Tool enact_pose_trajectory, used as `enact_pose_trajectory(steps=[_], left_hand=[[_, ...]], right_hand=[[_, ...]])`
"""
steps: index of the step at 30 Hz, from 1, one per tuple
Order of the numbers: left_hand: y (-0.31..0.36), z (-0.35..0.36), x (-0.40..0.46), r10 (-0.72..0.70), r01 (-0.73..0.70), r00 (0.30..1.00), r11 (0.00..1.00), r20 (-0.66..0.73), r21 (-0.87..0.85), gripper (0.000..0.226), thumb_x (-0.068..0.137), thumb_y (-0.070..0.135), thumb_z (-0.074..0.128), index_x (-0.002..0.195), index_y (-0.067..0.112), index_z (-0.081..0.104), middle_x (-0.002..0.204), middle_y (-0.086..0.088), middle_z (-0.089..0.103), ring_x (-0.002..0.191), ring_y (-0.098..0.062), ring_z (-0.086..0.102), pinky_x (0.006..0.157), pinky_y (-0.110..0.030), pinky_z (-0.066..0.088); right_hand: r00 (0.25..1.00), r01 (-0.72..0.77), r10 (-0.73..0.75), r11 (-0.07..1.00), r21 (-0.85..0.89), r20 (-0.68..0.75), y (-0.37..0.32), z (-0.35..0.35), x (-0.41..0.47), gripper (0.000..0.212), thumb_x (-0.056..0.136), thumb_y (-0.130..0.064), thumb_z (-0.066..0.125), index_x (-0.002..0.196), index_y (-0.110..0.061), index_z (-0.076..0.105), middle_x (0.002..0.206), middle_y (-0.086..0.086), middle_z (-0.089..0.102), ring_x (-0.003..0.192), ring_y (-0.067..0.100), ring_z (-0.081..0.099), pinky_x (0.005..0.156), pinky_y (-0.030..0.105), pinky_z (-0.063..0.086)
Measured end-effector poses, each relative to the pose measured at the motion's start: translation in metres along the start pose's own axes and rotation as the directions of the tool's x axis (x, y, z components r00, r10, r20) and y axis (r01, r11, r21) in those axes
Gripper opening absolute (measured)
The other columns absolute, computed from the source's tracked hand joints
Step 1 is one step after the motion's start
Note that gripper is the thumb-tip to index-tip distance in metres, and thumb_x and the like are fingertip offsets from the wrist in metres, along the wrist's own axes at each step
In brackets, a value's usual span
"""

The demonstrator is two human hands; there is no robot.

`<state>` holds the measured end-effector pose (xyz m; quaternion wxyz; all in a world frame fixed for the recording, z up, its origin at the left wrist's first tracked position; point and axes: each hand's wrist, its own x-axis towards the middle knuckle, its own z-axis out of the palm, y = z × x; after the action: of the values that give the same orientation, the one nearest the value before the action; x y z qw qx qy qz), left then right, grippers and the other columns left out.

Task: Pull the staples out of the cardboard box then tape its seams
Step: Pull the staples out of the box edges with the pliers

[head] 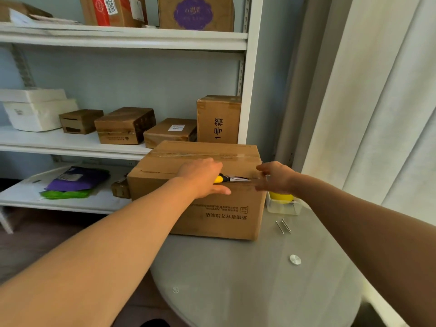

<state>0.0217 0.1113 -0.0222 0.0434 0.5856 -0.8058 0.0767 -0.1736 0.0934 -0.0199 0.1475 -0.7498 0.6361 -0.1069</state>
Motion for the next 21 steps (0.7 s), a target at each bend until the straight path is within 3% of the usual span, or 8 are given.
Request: enact_pose_trajectory(steps=[5, 12, 15, 21], left_hand=[[0.006, 0.007, 0.0, 0.037, -0.032, 0.997, 0.997, -0.074, 0.072, 0.06, 0.085, 0.067, 0.039, 0.119, 0.018, 0.048, 0.119, -0.004, 0.052, 0.111, -0.022, 0.05, 0.092, -0.038, 0.044], [0.006, 0.011, 0.015, 0.071, -0.063, 0.993, 0.995, -0.096, 0.077, 0.05, 0.093, 0.057, 0.034, 0.124, 0.019, 0.045, 0.125, -0.004, 0.048, 0.117, -0.021, 0.047, 0.096, -0.039, 0.043], [0.007, 0.014, 0.021, 0.08, -0.074, 0.993, 0.995, -0.083, 0.073, 0.049, 0.094, 0.056, 0.034, 0.124, 0.019, 0.044, 0.126, -0.005, 0.046, 0.119, -0.022, 0.045, 0.096, -0.04, 0.04], [0.007, 0.013, 0.028, 0.096, -0.094, 0.994, 0.995, -0.06, 0.045, 0.047, 0.094, 0.055, 0.035, 0.125, 0.02, 0.043, 0.126, -0.005, 0.045, 0.12, -0.022, 0.044, 0.096, -0.039, 0.038]], right_hand=[[0.994, 0.009, -0.012, 1.0, -0.026, -0.105, 0.003, 0.005, 0.001, 0.031, 0.094, -0.018, 0.057, 0.122, -0.007, 0.062, 0.116, 0.011, 0.063, 0.098, 0.024, 0.061, 0.082, 0.03, 0.049], [0.998, -0.027, 0.029, 0.999, 0.04, -0.052, 0.017, 0.006, 0.014, 0.045, 0.082, -0.024, 0.073, 0.123, -0.01, 0.058, 0.115, 0.006, 0.061, 0.105, 0.025, 0.059, 0.088, 0.032, 0.047], [0.999, -0.009, 0.011, 1.0, 0.025, -0.052, 0.021, 0.009, 0.017, 0.043, 0.082, -0.028, 0.073, 0.119, -0.012, 0.06, 0.11, 0.004, 0.063, 0.099, 0.021, 0.06, 0.089, 0.034, 0.05], [0.999, 0.051, -0.051, 0.998, -0.042, 0.0, 0.017, 0.006, 0.017, 0.048, 0.084, -0.034, 0.07, 0.123, -0.013, 0.052, 0.117, 0.006, 0.058, 0.107, 0.024, 0.056, 0.091, 0.035, 0.047]])
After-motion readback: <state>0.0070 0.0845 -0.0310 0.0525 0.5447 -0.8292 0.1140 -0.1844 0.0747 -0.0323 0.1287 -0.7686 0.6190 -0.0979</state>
